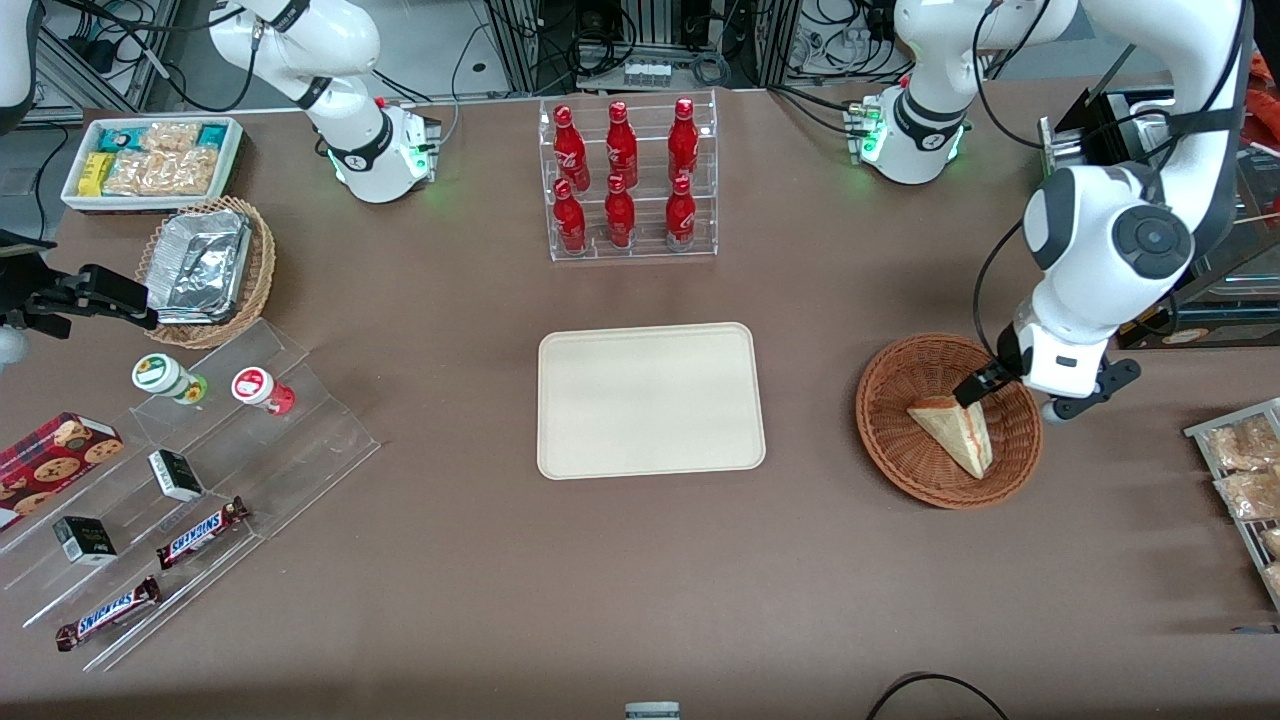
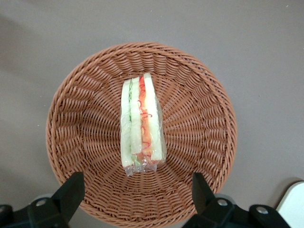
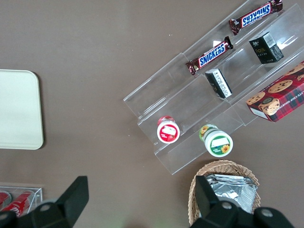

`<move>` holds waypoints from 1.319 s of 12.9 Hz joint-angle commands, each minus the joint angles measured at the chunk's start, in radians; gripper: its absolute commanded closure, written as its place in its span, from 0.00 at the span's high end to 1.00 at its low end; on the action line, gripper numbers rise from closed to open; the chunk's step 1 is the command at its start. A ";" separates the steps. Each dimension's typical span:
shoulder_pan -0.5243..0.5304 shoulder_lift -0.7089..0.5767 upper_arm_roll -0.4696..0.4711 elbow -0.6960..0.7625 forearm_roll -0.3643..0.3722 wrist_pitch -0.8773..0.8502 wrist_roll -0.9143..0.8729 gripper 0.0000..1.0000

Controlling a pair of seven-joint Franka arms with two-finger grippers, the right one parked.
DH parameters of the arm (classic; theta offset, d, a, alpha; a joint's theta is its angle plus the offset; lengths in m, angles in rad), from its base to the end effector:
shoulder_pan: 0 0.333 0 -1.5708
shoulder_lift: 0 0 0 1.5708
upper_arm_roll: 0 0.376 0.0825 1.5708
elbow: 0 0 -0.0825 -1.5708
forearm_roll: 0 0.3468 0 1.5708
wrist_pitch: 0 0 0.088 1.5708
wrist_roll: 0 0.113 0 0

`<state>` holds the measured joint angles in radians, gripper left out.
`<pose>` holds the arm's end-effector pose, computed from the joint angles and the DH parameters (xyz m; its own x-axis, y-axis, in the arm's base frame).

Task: Place sandwich from basket to tray
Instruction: 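Close the left gripper on the wrapped triangular sandwich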

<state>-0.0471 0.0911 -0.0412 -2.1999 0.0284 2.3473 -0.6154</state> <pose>0.5237 -0.0454 0.4254 0.8721 0.4861 0.0561 0.4859 -0.8738 0.0181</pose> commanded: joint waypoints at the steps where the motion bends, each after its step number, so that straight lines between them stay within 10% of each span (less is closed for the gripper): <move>1: -0.010 0.035 0.003 -0.020 0.004 0.055 -0.024 1.00; 13: -0.004 0.180 0.007 -0.018 0.008 0.201 -0.023 0.98; 17: 0.003 0.183 0.011 -0.012 0.008 0.199 -0.017 0.14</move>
<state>-0.0451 0.2734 -0.0333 -2.2176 0.0286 2.5353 -0.6187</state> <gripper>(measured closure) 0.251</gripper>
